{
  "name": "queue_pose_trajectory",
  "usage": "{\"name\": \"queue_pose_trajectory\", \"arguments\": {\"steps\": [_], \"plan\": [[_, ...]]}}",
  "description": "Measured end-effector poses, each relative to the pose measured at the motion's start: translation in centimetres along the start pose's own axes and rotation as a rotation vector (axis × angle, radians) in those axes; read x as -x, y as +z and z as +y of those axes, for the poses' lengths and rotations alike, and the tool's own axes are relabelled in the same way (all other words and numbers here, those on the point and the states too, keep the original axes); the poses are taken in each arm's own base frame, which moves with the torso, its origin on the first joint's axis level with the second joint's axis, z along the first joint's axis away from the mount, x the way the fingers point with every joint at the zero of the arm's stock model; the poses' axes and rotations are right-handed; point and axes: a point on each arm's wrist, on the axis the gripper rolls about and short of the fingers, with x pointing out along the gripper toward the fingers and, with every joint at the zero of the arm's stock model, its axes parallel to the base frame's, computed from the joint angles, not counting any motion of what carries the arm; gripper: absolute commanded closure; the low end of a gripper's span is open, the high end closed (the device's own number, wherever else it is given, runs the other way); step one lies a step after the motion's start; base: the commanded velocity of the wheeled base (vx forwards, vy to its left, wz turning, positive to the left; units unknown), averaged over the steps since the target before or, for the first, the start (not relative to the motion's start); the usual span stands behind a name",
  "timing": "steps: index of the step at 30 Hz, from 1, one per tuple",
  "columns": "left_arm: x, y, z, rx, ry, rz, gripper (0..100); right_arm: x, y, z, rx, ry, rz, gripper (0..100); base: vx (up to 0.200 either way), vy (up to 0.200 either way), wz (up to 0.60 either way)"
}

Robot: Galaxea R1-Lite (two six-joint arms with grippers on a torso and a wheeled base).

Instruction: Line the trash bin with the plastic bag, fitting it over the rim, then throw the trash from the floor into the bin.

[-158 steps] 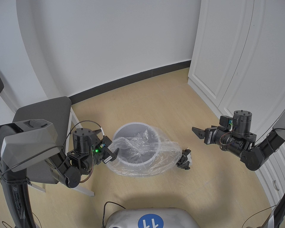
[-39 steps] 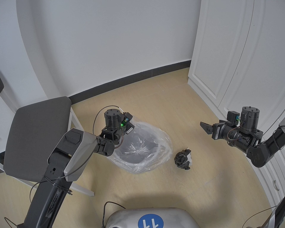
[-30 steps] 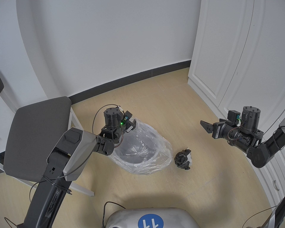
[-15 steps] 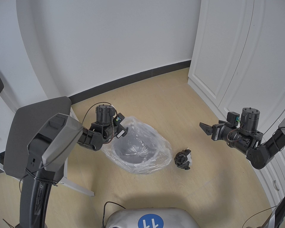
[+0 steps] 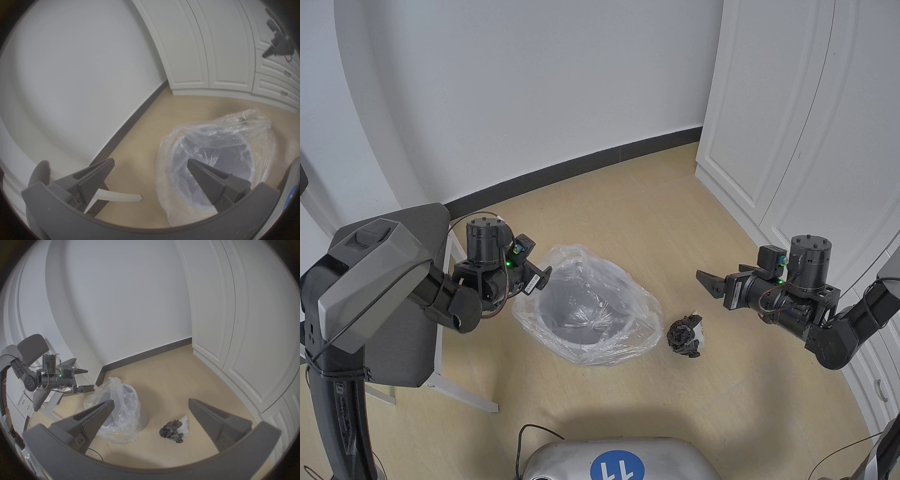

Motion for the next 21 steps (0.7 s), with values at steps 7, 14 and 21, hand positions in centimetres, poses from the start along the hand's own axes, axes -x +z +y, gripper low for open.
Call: {"name": "queue_pose_trajectory", "arguments": {"steps": [7, 14, 21], "plan": [[4.7, -0.9, -0.8, 0.094, 0.105, -0.114, 0, -1.2, -1.3, 3.2, -0.005, 0.029, 0.03, 0, 0.0, 0.0, 0.0], [9.1, -1.4, -1.0, 0.22, 0.176, -0.215, 0, -4.8, -2.3, 6.3, 0.003, 0.045, 0.09, 0, 0.0, 0.0, 0.0], [10.7, -1.8, -1.2, 0.326, 0.193, -0.217, 0, -7.5, -2.2, 7.7, 0.008, 0.01, 0.315, 0, 0.0, 0.0, 0.0]]}}
